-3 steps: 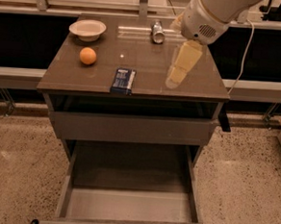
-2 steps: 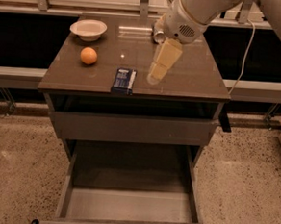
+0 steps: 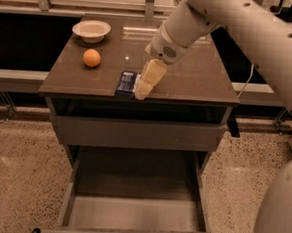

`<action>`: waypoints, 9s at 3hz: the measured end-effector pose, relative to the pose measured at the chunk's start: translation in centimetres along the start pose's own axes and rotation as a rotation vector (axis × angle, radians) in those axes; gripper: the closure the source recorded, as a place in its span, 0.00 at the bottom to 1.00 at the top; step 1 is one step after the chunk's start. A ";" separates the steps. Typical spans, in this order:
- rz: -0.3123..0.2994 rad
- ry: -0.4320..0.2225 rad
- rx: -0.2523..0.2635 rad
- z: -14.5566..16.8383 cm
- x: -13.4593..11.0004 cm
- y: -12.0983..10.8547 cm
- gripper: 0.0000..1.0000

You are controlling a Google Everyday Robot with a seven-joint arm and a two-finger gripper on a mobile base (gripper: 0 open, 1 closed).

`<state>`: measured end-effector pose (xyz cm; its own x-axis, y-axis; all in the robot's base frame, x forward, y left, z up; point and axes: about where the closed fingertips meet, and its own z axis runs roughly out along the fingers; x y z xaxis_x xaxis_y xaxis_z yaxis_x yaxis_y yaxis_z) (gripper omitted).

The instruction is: Place rxbar blueberry into middle drawer

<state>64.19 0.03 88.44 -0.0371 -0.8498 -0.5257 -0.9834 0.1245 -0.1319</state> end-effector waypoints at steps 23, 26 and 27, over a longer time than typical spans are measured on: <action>-0.082 -0.474 -0.180 21.9 16.4 11.8 1.00; -0.250 -0.233 -0.039 31.9 23.7 18.0 1.00; -0.110 -0.194 0.016 35.3 25.6 16.3 1.00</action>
Offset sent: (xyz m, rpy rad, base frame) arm 0.0309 0.0374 -0.0564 0.0765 0.1177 0.0459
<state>53.43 -1.65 43.16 0.1070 -0.7445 -0.6590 -0.9765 0.0459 -0.2104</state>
